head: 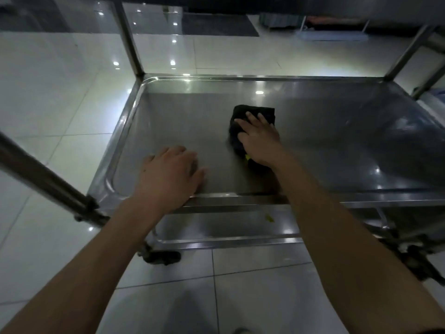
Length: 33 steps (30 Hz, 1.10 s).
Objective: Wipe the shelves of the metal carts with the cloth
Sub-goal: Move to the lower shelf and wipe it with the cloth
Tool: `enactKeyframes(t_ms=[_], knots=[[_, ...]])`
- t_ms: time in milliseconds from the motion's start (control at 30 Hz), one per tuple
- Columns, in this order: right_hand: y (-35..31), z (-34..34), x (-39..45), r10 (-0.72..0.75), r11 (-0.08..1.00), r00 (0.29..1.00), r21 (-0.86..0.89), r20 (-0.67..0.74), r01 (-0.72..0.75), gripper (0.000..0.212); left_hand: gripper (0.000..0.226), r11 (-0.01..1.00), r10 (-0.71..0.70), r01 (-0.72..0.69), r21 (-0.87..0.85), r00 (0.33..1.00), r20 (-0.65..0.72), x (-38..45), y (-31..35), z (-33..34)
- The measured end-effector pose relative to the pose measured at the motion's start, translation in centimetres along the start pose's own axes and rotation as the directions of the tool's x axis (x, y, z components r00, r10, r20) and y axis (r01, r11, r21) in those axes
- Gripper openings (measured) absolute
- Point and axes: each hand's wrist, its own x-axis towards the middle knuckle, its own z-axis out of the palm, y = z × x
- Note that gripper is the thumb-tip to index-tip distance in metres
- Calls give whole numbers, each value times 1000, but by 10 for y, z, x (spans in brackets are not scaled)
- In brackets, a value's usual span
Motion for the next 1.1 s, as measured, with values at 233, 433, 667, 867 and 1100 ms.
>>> enactKeyframes(t_ms=[233,433,667,867,1100], knots=[[-113,37,20,-224,975,969,17,101,223,54,31,996,-31,37,78,996,-84,-62,-47,-15],[-178,56,15,-352,935,928,88,126,343,57,24,996,-30,53,74,960,-278,-113,-67,-2],[-186,65,-10,-395,918,914,63,93,391,55,37,994,-28,56,99,963,-269,-131,-68,8],[-182,73,-40,-405,914,913,28,56,404,52,64,987,-5,45,155,969,-246,-151,-68,17],[-180,74,-66,-410,911,911,70,37,407,51,54,983,-13,62,170,961,-277,-166,-71,22]])
